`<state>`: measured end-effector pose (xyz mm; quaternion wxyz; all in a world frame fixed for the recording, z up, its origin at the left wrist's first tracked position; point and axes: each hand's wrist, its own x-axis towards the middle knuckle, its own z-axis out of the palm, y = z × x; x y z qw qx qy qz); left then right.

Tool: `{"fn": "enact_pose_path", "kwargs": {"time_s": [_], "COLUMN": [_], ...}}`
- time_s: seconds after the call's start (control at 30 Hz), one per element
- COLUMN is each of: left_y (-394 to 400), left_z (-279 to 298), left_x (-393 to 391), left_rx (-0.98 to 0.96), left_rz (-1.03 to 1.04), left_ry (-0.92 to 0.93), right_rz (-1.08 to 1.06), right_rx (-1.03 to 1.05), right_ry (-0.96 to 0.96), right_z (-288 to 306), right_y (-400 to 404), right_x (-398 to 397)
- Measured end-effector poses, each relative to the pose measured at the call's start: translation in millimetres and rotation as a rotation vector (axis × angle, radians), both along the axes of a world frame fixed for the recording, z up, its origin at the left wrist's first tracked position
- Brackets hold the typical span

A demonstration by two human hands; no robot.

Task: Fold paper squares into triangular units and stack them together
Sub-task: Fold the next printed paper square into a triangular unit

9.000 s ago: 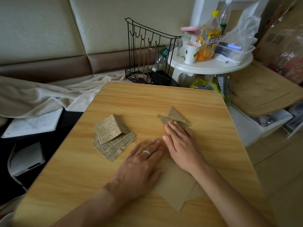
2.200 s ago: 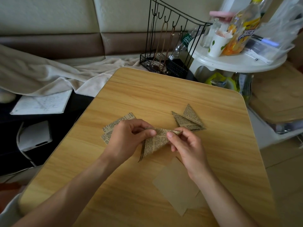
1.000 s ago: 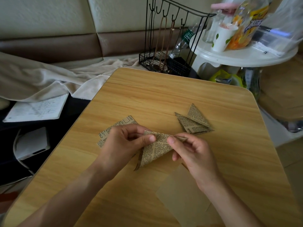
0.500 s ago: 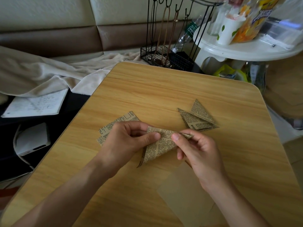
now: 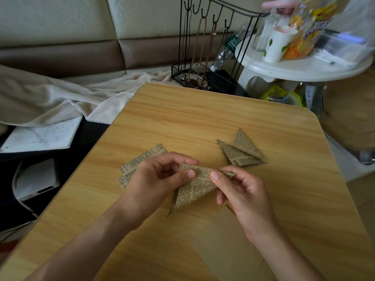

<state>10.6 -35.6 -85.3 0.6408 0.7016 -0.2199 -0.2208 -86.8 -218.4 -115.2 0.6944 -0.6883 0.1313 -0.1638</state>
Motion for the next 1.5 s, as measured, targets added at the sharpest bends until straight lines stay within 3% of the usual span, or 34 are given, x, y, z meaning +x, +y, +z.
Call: {"fn": "enact_pose_path", "kwargs": {"time_s": [0.93,1.2,1.5], "left_y": [-0.4,-1.4,-1.3], "left_z": [0.8,0.3,-0.3], "left_x": [4.2,0.0,2.0], "left_rx": [-0.026,-0.023,-0.002], "left_rz": [0.082,0.032,0.001], "left_ry": [0.063,0.078,0.111], "right_rz": [-0.045,0.069,0.05], "right_rx": [0.136,0.038,-0.061], "right_ry": [-0.023,0.045,0.036], "right_z": [7.8,9.2,-0.4], "right_y": [-3.1,-4.5,-4.4], "right_x": [0.4,0.2,-0.4]}}
